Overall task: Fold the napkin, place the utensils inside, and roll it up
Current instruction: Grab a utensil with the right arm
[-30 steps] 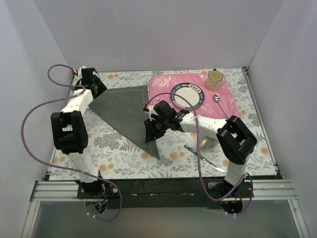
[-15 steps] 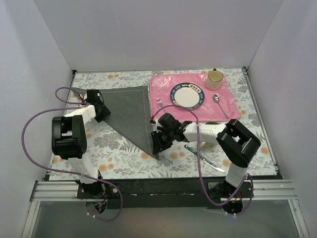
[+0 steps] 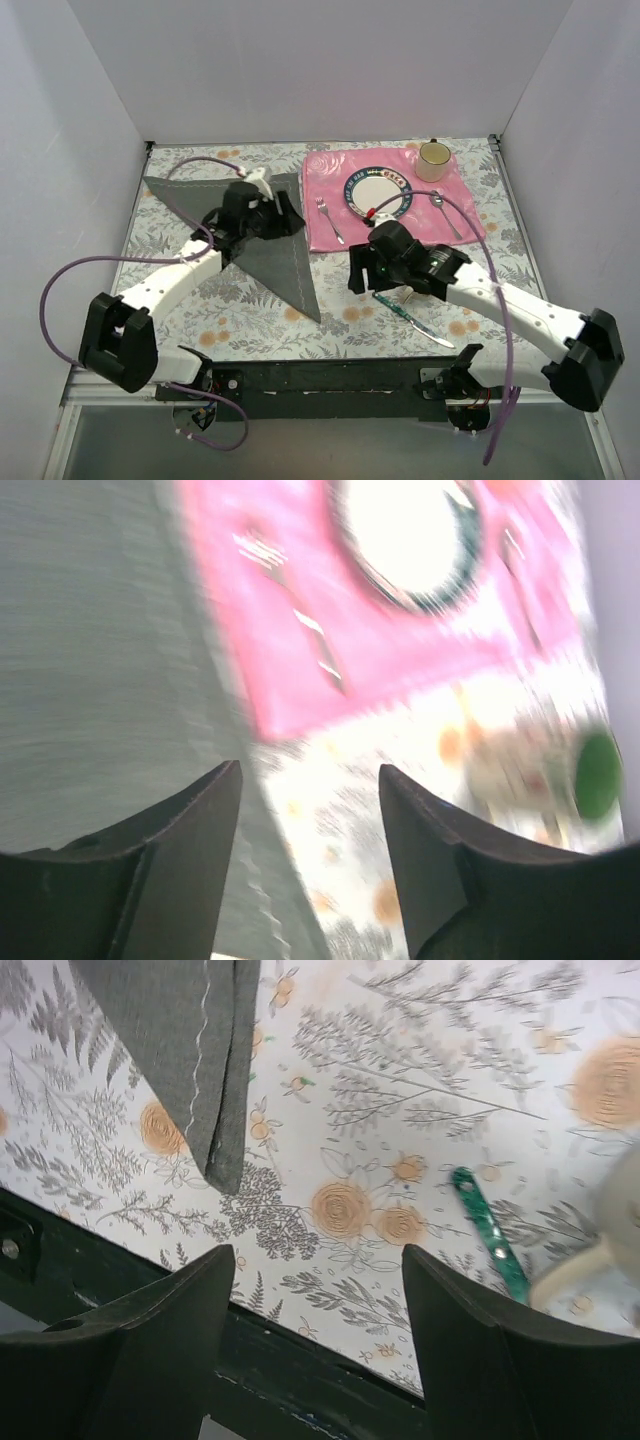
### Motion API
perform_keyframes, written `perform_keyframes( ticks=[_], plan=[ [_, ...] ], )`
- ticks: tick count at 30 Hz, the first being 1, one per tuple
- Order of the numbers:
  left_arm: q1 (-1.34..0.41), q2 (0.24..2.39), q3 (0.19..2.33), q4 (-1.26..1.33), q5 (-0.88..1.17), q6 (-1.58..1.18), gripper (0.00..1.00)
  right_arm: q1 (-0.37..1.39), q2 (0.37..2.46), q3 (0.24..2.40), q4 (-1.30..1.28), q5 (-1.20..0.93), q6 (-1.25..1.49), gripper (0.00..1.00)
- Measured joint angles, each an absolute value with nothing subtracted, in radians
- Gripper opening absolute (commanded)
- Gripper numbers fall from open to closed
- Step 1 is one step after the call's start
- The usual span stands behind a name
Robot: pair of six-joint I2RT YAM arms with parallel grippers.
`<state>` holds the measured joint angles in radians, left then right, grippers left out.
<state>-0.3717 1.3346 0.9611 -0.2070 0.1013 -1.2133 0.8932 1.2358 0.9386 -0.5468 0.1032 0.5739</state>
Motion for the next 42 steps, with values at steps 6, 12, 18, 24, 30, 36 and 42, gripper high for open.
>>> perform_keyframes(
  ticks=[6,12,18,24,30,36,42],
  plan=[
    [-0.69,1.487,0.927,-0.1,0.249,-1.047,0.62,0.766,1.087,1.08,-0.727,0.216,0.561,0.8],
    [-0.891,1.635,0.93,-0.039,0.274,-0.768,0.66,0.503,1.077,1.241,-0.777,0.222,0.457,0.8],
    [-0.973,1.753,0.985,0.062,0.29,-0.514,0.65,0.345,1.071,1.246,-0.819,0.124,0.363,0.79],
    [-1.029,1.869,1.037,0.099,0.289,-0.316,0.65,0.313,1.032,1.245,-0.82,0.02,0.314,0.79],
    [-1.046,1.909,1.073,0.11,0.308,-0.208,0.64,0.301,1.012,1.245,-0.82,-0.041,0.285,0.79],
    [-1.05,1.954,1.124,0.098,0.348,-0.15,0.54,0.295,1.012,1.234,-0.813,-0.08,0.277,0.79],
    [-1.051,1.984,1.196,-0.013,0.409,-0.107,0.39,0.295,1.01,1.234,-0.812,-0.098,0.272,0.78]
  ],
)
